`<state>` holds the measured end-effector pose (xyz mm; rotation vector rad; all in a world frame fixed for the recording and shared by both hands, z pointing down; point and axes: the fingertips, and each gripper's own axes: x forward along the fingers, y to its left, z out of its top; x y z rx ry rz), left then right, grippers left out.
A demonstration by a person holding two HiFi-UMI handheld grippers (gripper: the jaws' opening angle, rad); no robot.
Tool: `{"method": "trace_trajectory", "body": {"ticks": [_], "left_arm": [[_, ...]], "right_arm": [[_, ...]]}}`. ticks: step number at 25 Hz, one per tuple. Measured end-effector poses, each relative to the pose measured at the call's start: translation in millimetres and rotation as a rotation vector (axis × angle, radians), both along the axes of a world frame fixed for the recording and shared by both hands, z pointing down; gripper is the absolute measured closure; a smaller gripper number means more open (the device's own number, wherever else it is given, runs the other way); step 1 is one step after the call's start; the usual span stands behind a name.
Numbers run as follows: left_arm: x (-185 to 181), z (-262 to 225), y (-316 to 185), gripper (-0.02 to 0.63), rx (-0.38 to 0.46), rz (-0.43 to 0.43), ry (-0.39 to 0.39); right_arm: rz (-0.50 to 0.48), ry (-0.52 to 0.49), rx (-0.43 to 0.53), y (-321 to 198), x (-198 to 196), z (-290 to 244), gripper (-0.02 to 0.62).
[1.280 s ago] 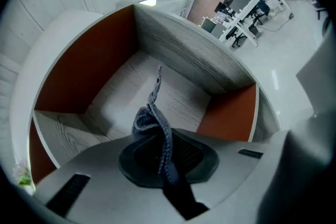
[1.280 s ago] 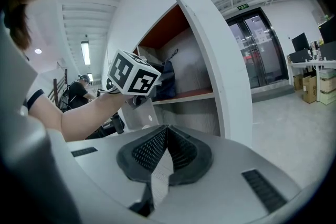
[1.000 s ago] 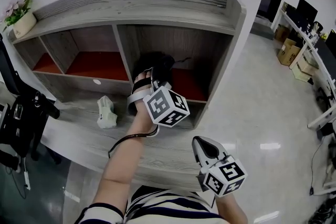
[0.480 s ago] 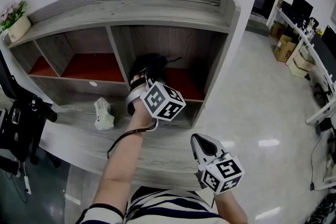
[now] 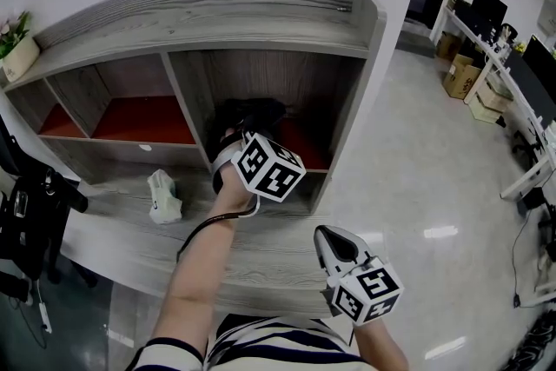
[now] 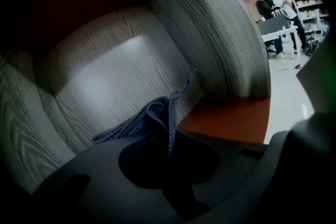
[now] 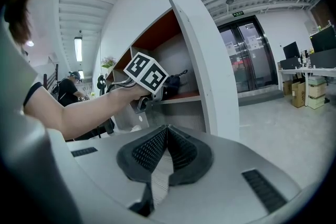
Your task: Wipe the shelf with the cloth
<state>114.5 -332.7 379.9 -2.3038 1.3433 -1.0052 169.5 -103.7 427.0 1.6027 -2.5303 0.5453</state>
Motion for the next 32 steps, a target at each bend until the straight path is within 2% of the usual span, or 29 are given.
{"method": "trace_trajectory", "body": {"ticks": [5,11,18,25,32], "left_arm": [[21.8,6.6,12.6,0.571,-0.019,0.118,-0.013],[45.2,5.3,29.0,0.571,-0.058,0.287,0.041],[67.1,11.2,53.9,0.571,-0.101,0.505,-0.006],[74.2,11.9,87.8,0.571,-0.162,0.699,-0.019],[68.7,13.4,122.2,0.571,-0.213,0.846,-0.049]], "right_arm": [[0.011,0.001,-0.003,3.4,2.5,0.5,0.569],[0.023,0.005,-0.01,9.4,4.9,1.2,0.569],[0.039,0.006,-0.015,16.2,9.7,1.2,0.569],[0.049,0.002,-0.017,22.1,12.3,1.6,0.569],[0.031,-0.004,-0.019,23.3,6.8,2.1,0.569]]}}
